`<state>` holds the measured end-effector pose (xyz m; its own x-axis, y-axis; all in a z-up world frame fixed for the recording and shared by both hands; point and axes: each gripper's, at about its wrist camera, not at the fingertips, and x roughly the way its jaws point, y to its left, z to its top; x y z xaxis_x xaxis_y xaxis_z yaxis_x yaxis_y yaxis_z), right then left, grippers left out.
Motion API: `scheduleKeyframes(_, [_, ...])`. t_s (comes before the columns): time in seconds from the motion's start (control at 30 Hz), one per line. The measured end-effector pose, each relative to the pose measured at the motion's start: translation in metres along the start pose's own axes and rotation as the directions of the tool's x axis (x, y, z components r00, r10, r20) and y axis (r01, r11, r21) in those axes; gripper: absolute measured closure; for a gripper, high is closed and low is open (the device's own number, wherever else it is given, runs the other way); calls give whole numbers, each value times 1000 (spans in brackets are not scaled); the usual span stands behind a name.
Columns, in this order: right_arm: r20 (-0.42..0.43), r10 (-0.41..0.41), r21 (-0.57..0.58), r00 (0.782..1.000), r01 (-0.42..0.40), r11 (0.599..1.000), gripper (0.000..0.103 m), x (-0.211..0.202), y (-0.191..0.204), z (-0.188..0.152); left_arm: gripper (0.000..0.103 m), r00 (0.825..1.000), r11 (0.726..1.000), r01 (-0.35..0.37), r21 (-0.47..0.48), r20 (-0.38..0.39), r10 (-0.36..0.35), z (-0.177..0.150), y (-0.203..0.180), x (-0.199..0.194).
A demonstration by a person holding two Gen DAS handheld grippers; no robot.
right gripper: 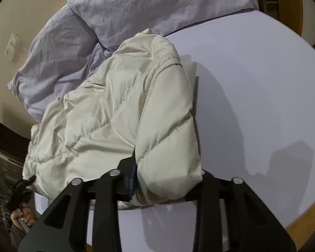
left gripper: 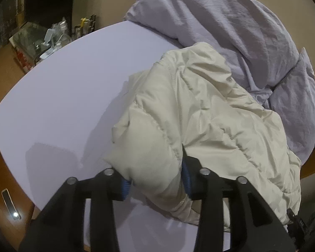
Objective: Fold large clothes
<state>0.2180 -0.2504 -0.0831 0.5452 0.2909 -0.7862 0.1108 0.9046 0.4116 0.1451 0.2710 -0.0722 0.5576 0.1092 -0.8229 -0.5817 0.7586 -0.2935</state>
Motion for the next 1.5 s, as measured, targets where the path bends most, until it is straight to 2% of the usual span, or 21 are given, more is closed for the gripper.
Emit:
scheduleKeyframes(0.03, [9, -25, -2, 1000, 25, 1000, 57, 0, 4, 4, 52, 1000, 1000, -7, -11, 2, 7, -1, 2, 0])
scheduleKeyframes(0.07, [27, -58, -7, 998, 58, 998, 49, -5, 5, 6, 49, 1000, 1000, -9, -23, 5, 9, -2, 4, 0])
scheduleKeyframes(0.13, [78, -98, -23, 992, 100, 995, 37, -16, 8, 12, 30, 999, 998, -30, -48, 10, 31, -2, 7, -1])
scheduleKeyframes(0.3, [109, -104, -111, 989, 116, 987, 33, -21, 32, 36, 21, 999, 998, -33, -55, 1, 34, -2, 6, 5])
scheduleKeyframes(0.4, [94, -86, -180, 992, 102, 978, 32, -10, 57, 43, 20, 999, 998, -35, -57, 0, 35, -1, 3, 10])
scheduleKeyframes(0.67, [25, -71, -350, 997, 75, 934, 30, 27, 109, 19, 19, 999, 996, -34, -85, 3, 34, 3, -2, 21])
scheduleKeyframes(0.87, [-1, -77, -408, 997, 70, 910, 30, 41, 126, 1, 19, 999, 995, -40, -95, 6, 41, 5, -8, 26])
scheduleKeyframes(1.07, [-6, -131, -458, 991, 114, 882, 23, 59, 127, -16, 19, 1000, 991, -27, -134, 5, 28, 5, -7, 30])
scheduleKeyframes(1.17, [13, -151, -489, 988, 138, 861, 20, 66, 128, -23, 22, 1000, 988, -15, -152, 9, 16, 4, -6, 31])
scheduleKeyframes(1.27, [24, -154, -495, 988, 146, 857, 19, 70, 126, -27, 30, 1000, 986, -4, -165, 17, 7, 3, -7, 30])
scheduleKeyframes(1.5, [34, -149, -503, 988, 145, 852, 17, 73, 124, -29, 61, 999, 980, 45, -193, 34, -39, 6, -6, 22])
